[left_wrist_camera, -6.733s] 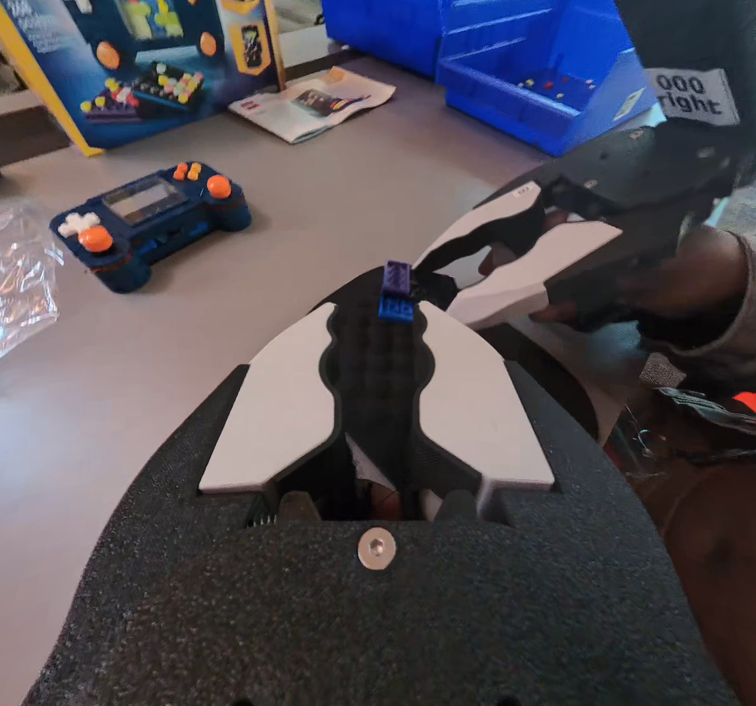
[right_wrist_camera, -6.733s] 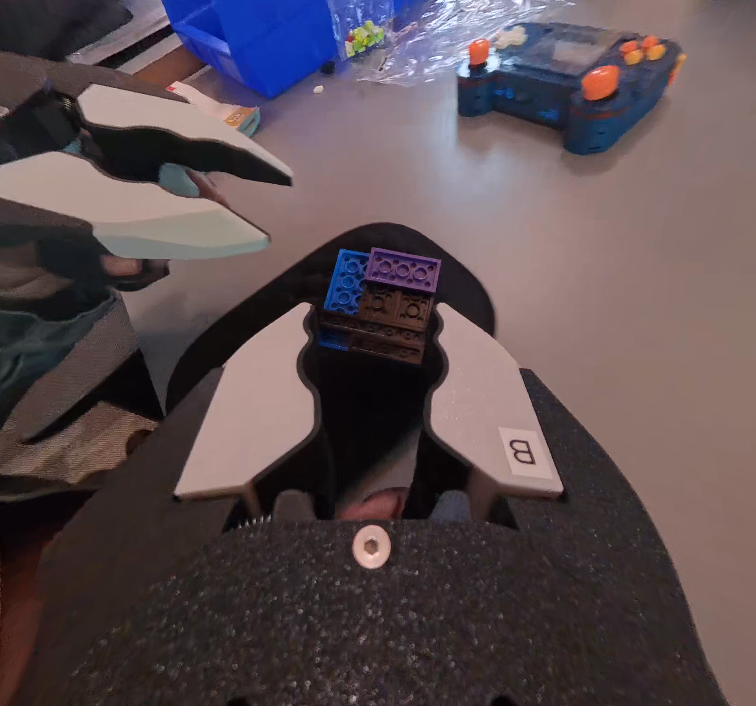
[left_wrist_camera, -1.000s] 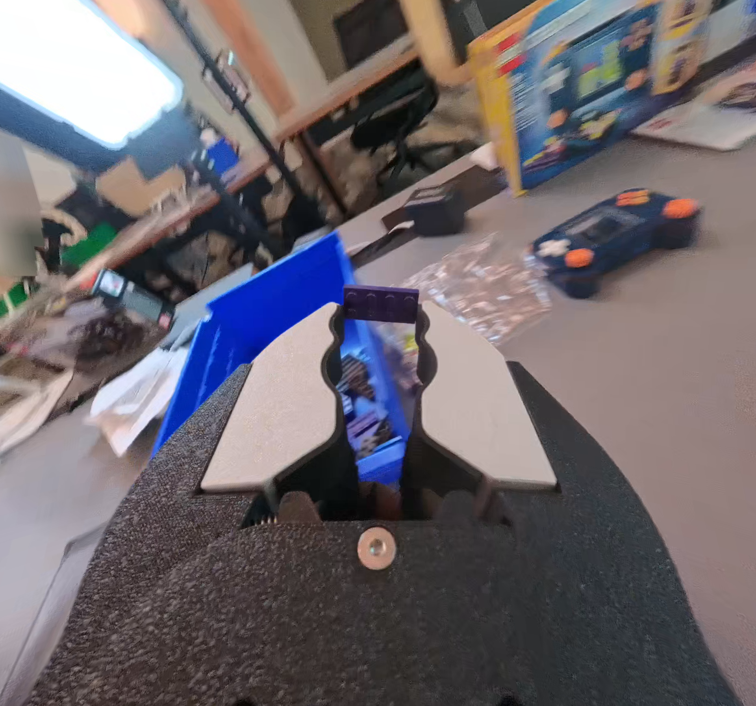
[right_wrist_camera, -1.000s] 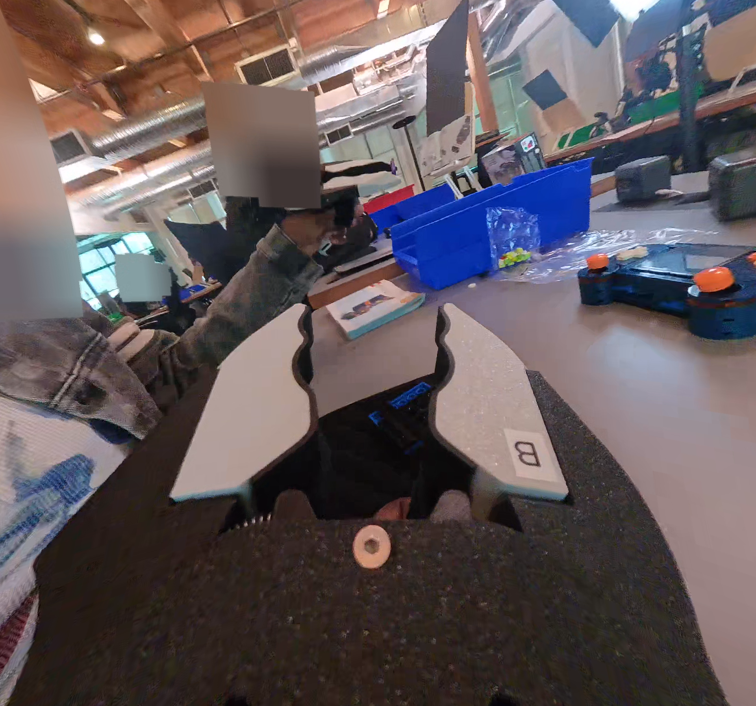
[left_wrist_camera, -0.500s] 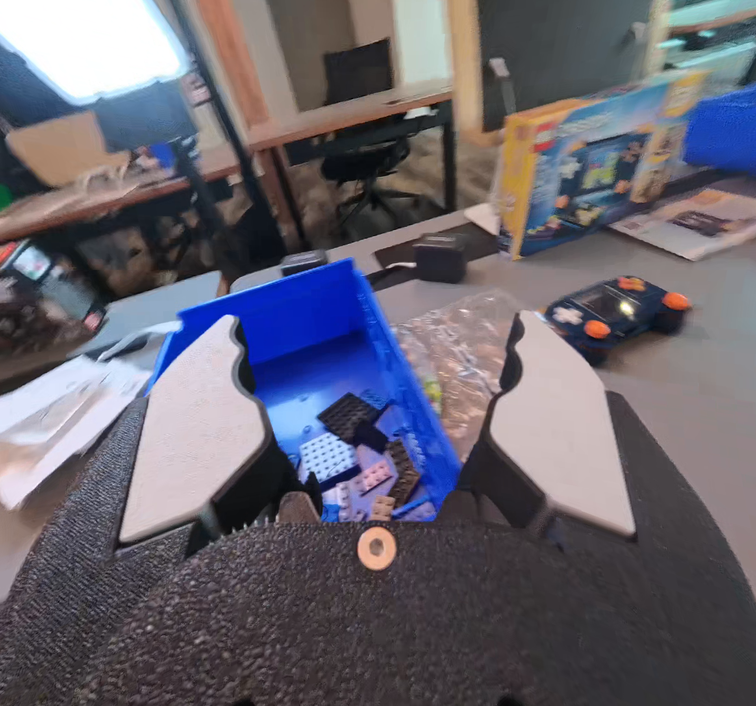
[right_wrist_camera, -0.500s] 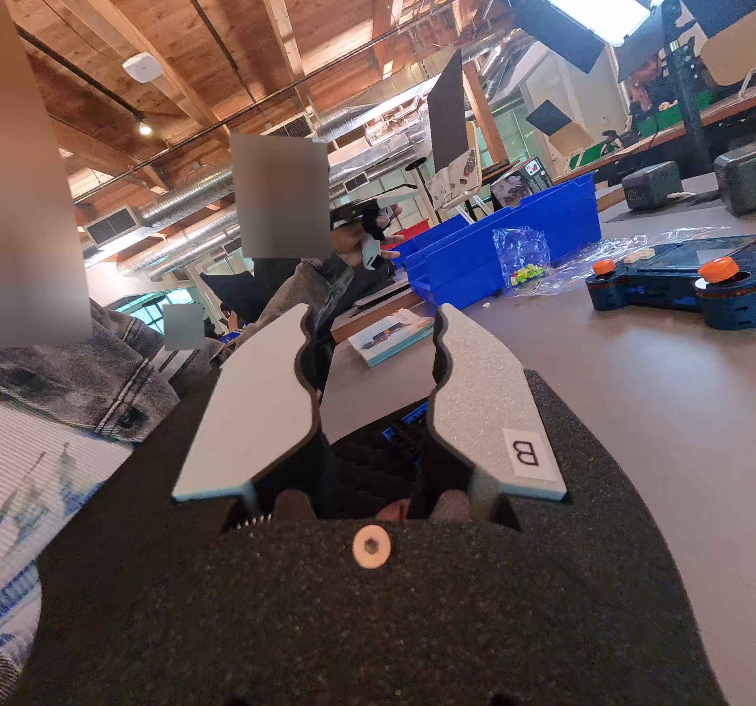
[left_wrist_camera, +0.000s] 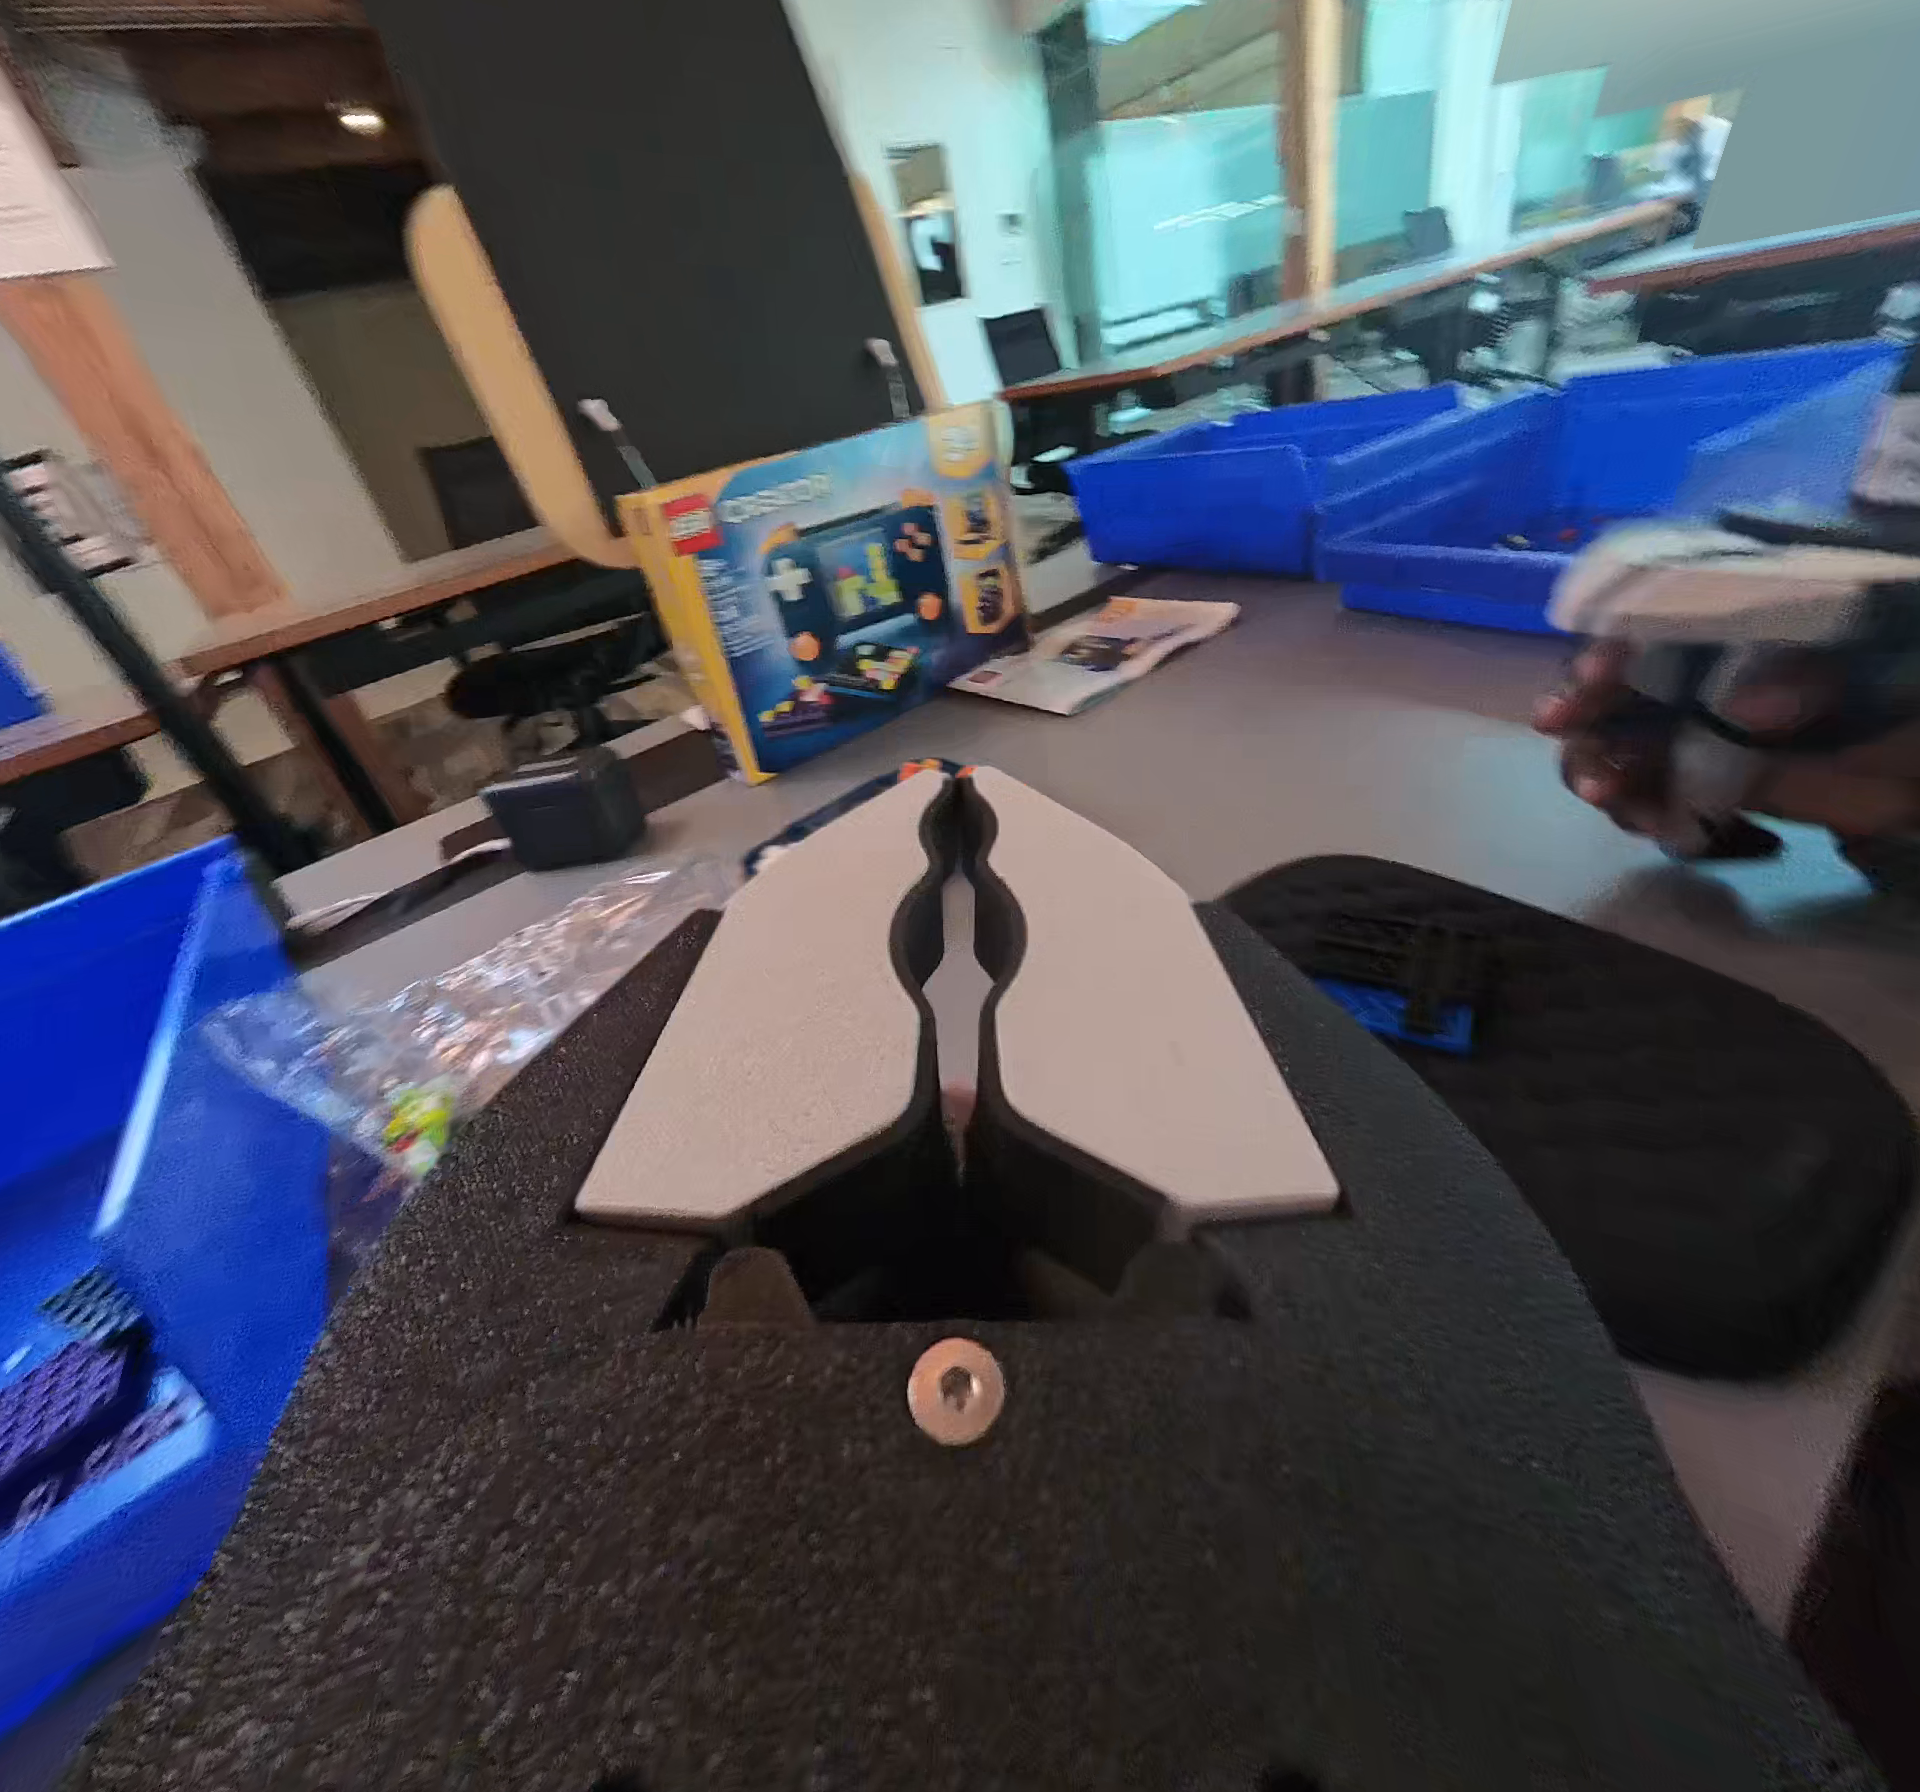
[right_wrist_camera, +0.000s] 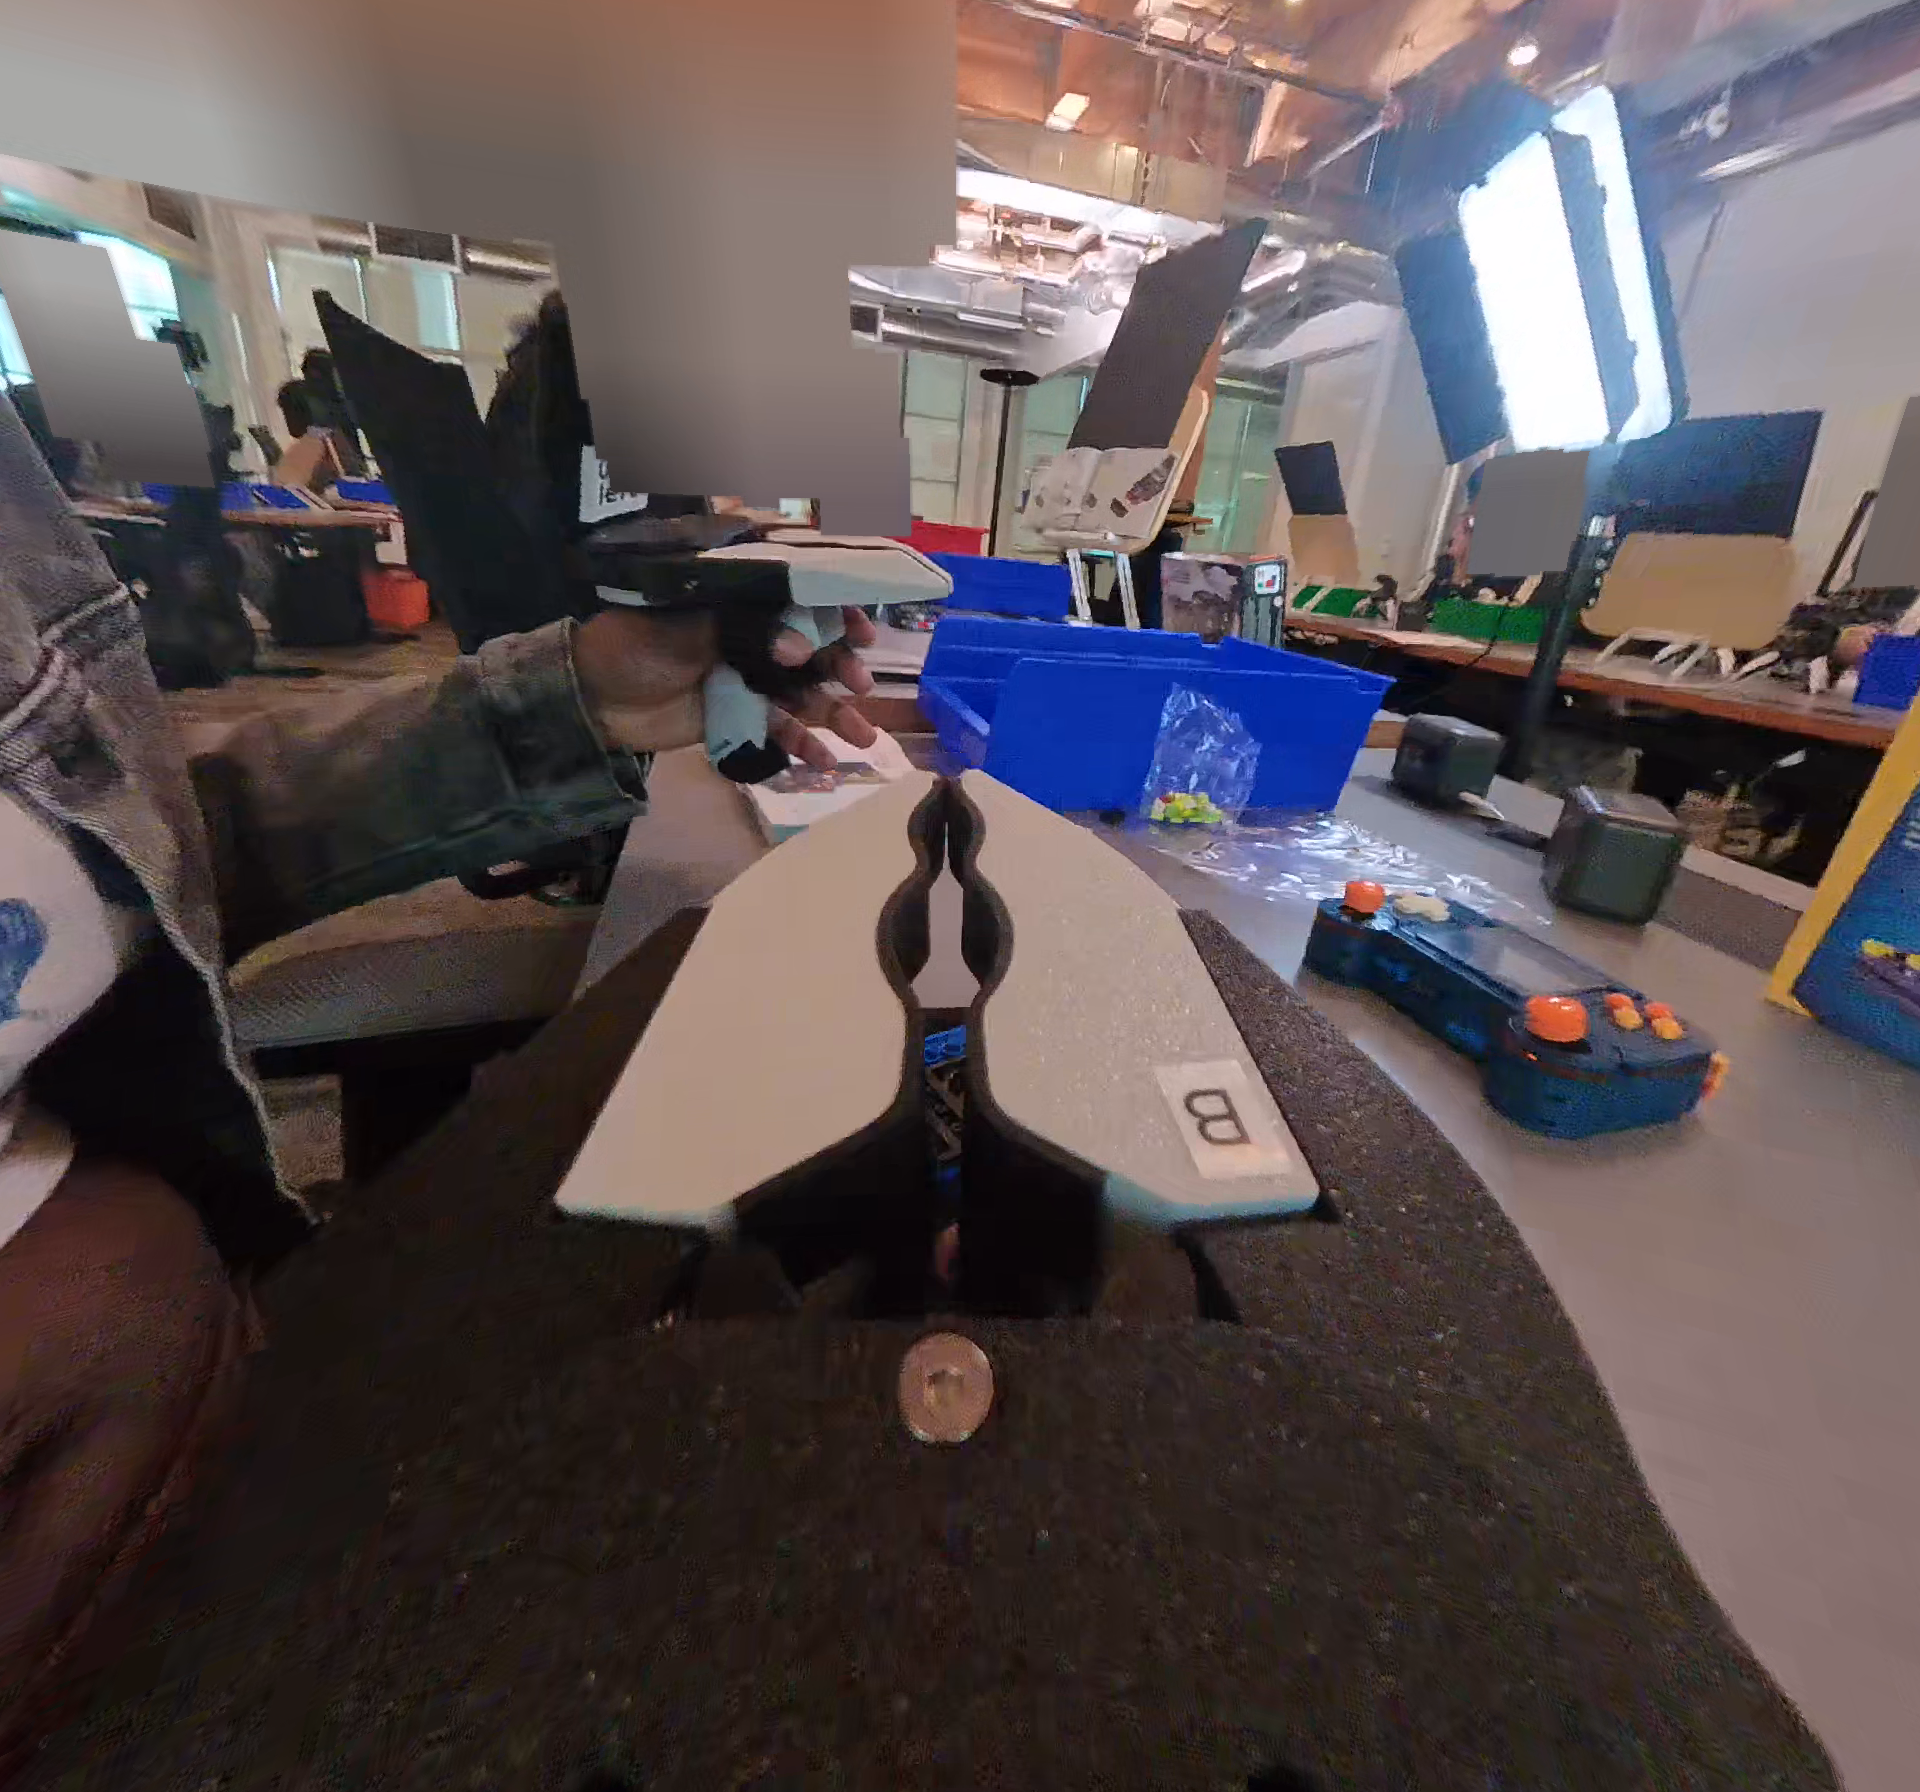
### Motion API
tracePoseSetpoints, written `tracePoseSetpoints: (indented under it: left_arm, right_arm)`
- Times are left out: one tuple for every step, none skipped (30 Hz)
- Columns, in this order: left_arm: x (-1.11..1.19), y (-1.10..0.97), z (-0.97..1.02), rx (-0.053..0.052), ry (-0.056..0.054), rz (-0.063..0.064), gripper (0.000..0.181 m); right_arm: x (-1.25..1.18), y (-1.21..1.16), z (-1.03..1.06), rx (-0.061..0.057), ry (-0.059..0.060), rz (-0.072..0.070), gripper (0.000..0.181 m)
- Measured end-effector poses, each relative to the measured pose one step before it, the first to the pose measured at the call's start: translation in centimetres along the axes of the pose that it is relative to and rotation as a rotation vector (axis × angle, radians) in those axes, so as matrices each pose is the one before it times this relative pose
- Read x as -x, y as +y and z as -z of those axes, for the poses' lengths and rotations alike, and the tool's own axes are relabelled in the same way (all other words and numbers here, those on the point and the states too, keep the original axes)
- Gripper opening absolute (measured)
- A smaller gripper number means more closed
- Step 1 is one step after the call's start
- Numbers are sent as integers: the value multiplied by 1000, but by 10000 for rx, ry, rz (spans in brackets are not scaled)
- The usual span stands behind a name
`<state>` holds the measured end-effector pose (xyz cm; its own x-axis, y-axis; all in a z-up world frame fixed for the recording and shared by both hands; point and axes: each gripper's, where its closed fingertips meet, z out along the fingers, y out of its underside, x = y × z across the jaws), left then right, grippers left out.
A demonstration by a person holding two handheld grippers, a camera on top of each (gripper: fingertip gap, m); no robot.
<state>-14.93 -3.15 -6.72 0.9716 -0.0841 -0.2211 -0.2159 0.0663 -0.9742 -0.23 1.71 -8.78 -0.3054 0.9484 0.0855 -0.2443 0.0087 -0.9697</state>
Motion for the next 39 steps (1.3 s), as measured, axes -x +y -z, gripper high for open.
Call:
tracePoseSetpoints:
  left_arm:
    - [-1083,220,-43,98,659,-204,2]
    - [-948,223,-165,113,554,-106,14]
    - [-694,300,-316,175,345,101,44]
    - [-687,433,-460,304,287,246,73]
    - [-730,518,-513,393,268,210,67]
    - [-833,545,-549,430,249,158,61]
    - [-1136,446,-706,357,421,156,48]
    - [-1250,499,-816,390,519,125,44]
    - [-1005,655,-879,465,394,180,42]
    - [-752,854,-948,591,277,239,44]
    - [-747,1247,-880,857,322,157,44]
    - [-365,1315,-798,935,131,174,43]
    - [-149,1133,-728,798,24,161,44]
    - [-180,637,-638,456,61,76,46]
    - [46,201,-478,109,-38,77,45]
    - [310,53,-334,21,-150,-4,43]
    - [333,-65,-196,-43,-114,-199,40]
    - [352,-100,-51,-77,-46,-306,36]
    - [696,-112,45,-48,-160,-228,31]
    - [1006,54,81,62,-240,-213,36]
    - [825,192,101,136,-50,-170,35]
    - [685,95,146,95,-27,-146,36]
    - [611,-191,243,-93,-148,-56,26]
    - [534,-220,290,-110,-242,-67,25]
    - [47,-207,357,-127,-18,-144,23]
    - [-340,-304,351,-234,135,-118,22]
    - [-578,-411,285,-329,212,-37,21]
    - [-626,-494,141,-379,200,40,21]
    - [-680,-366,-15,-300,233,37,23]
    - [-550,-62,-146,-79,179,-7,25]
    - [-314,120,-217,68,43,-16,32]
    - [-195,171,-238,109,-3,-33,35]
    - [-172,176,-283,110,-6,-68,36]
    - [-71,103,-285,69,-70,-53,42]
    - [-205,111,-263,59,18,-79,46]
    - [-413,99,-184,35,175,-98,46]
    - [-205,-159,-81,-129,75,-1,46]
    - [-35,-131,-47,-128,24,70,46]
    - [-31,179,-87,67,58,123,47]
  right_arm:
    - [-31,322,-10,464,-138,-111,0]
    - [547,288,-51,402,-579,-188,1]
    - [312,190,-112,336,-534,-238,18]
    - [34,193,-165,369,-383,-138,36]
    - [-3,211,-132,535,-436,14,50]
    - [-62,407,-143,749,-501,137,57]
    - [-153,599,-164,958,-534,143,64]
    - [-327,773,-177,1122,-553,79,67]
    - [-458,862,-215,1133,-522,-57,66]
    - [-516,871,-374,1047,-526,-238,71]
    - [-455,903,-477,1040,-569,-247,70]
    - [-642,925,-566,958,-333,-157,67]
    - [-880,901,-663,810,-68,-40,70]
    - [-653,837,-705,607,-62,21,71]
    - [-226,534,-681,341,-134,-45,71]
    - [108,141,-616,43,-160,-95,70]
    - [261,58,-483,-138,-111,-94,70]
    - [207,-67,-234,-223,148,-55,65]
    - [294,-31,-47,-225,289,-115,64]
    - [495,49,61,-118,205,-173,69]
    - [497,177,242,18,306,-248,71]
    - [465,319,123,57,235,-174,60]
    - [774,142,113,-76,8,-130,60]
    - [653,80,140,-102,-36,-54,66]
    - [140,14,299,-74,119,50,63]
    - [-80,-74,406,-68,144,168,62]
    - [-324,-221,455,-83,187,276,58]
    - [-578,-340,384,-65,177,324,54]
    - [-418,-385,218,52,39,283,53]
    - [-9,-424,-34,173,-288,303,49]
    - [89,-480,-222,196,-365,286,44]
    - [-60,-426,-443,282,-292,194,40]
    - [-191,-228,-519,363,-233,67,37]
    - [-202,9,-513,481,-234,-79,37]
    - [-162,179,-409,507,-220,-76,37]
    - [-16,240,-346,441,-218,-12,35]
    - [25,278,-274,391,-126,19,34]
    - [17,254,-196,381,-8,54,33]
    - [18,6,-6,232,55,103,33]
